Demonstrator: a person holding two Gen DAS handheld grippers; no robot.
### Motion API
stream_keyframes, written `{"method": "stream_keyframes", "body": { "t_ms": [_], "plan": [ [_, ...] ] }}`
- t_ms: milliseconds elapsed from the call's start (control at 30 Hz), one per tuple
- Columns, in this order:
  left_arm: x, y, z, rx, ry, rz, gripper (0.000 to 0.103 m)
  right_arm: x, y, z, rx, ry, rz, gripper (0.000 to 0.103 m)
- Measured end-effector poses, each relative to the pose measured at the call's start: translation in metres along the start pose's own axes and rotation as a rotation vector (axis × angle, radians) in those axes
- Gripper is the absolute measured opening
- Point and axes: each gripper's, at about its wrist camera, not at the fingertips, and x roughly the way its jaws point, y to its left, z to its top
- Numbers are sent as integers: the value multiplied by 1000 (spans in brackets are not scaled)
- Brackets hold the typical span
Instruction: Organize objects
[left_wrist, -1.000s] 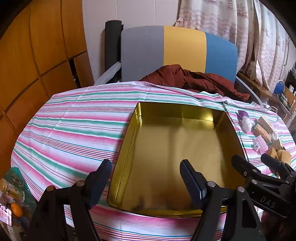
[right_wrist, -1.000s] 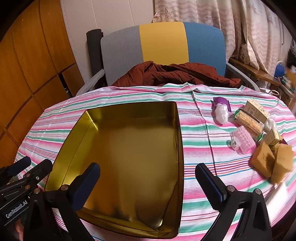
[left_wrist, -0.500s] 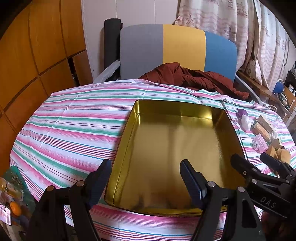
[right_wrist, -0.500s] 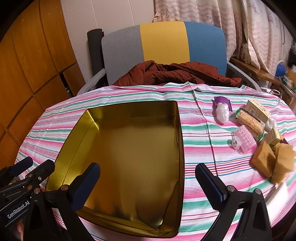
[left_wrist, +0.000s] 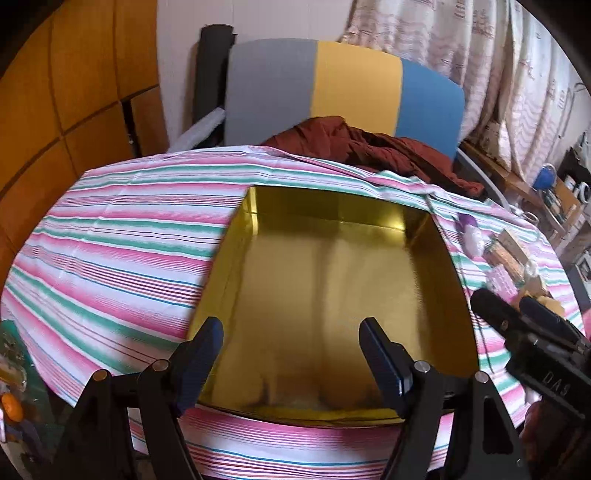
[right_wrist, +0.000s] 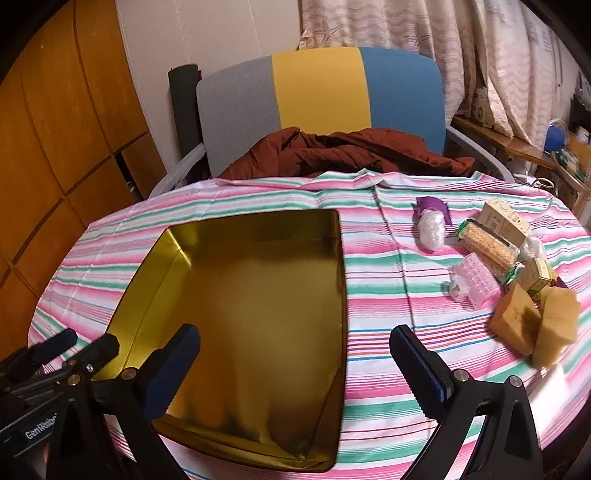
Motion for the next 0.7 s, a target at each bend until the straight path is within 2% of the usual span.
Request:
{"method": "stream_keyframes", "body": {
  "t_ms": [200, 333, 567, 700],
  "plan": [
    [2, -27, -4, 64, 9, -54, 77, -14, -23, 3, 10, -28, -24, 103],
    [4, -41, -5, 85, 27, -149, 77, -23, -41, 1, -17, -44, -58, 103],
    [9, -78, -12, 136, 91, -321, 77, -40, -85, -7, 10, -65, -62, 103],
    [8, -107, -17, 214, 125, -418, 77, -62, -120, -19, 23, -128, -140, 103]
  ]
}}
